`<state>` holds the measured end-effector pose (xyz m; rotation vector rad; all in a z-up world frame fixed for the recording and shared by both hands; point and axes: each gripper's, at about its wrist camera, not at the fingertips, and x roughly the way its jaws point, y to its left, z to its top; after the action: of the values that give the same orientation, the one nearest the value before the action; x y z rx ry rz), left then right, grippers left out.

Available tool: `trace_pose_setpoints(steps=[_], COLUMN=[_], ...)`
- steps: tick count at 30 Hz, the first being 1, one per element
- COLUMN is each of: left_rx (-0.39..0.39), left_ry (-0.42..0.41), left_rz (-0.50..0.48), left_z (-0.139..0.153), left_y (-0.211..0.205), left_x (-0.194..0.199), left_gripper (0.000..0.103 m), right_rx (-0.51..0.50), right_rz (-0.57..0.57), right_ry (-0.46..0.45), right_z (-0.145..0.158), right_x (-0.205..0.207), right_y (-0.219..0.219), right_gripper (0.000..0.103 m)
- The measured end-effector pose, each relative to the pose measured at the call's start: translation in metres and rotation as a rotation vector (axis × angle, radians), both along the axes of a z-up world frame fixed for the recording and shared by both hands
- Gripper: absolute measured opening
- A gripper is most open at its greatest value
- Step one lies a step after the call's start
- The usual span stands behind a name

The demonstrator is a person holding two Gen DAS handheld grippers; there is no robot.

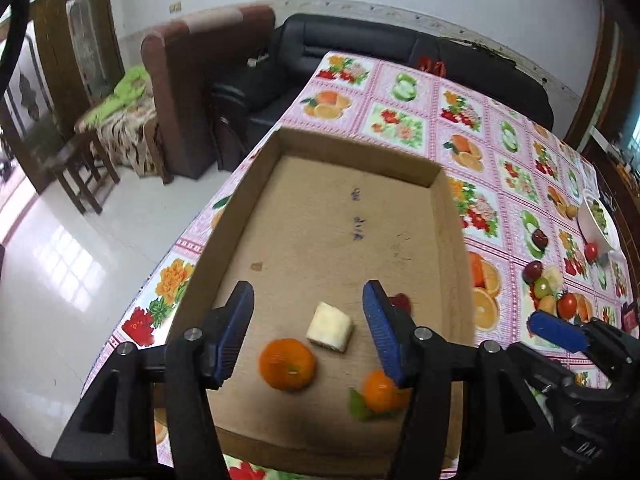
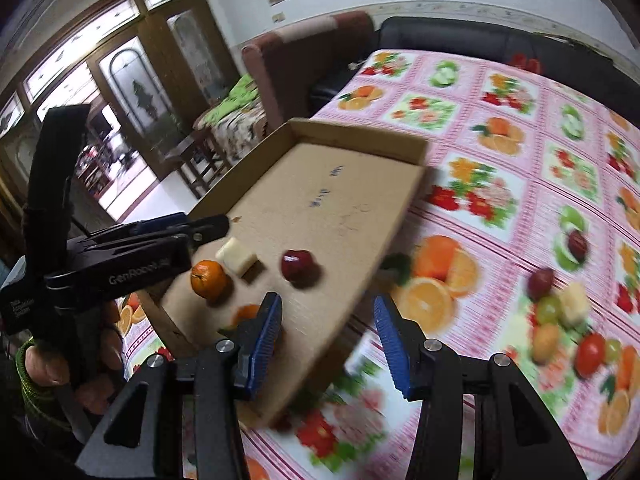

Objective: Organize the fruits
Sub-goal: 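Withdraw both tools from the tray back over the table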

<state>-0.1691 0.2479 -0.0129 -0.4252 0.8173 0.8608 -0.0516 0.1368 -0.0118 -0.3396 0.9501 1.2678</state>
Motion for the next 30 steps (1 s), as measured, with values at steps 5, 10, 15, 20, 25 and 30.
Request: trace_pose_setpoints(steps=[5, 10, 15, 20, 25, 30], left_rx=[0.023, 0.034, 0.005, -0.092, -0.208, -0.139], left_ry=[0.006, 0.017, 0.008, -0.088, -0.283, -0.291], left_rz=[-0.032, -0.069, -0.124, -0.216, -0.251, -0.332], left_z=[0.008, 0.01, 0.007, 0.004, 0.003, 0.003], left_y=[-0.024, -0.049, -0.071, -0.092, -0.112, -0.142], left_x=[0.013, 0.026, 0.04, 0.052, 0.053, 0.064], left_gripper=[0.056, 0.058, 0.059, 0.059, 0.06, 0.065], right_rx=[0.03, 0.048, 0.048, 0.036, 0.019, 0.011], right_rz=[-0.076, -0.157, -0.25, -0.338, -0.409, -0.466], right_ry=[-0.004, -0.007, -0.006, 0.012, 0.031, 0.035], right_z=[0.012, 0.019, 0.017, 0.006, -0.007, -0.014], right_x=[0.019, 0.036, 0.055, 0.071, 0.081, 0.09], right_y=[-0.039, -0.081, -0.124, -0.162, -0.195, -0.221], right_gripper=[0.05, 0.051, 0.053, 0.053, 0.054, 0.054])
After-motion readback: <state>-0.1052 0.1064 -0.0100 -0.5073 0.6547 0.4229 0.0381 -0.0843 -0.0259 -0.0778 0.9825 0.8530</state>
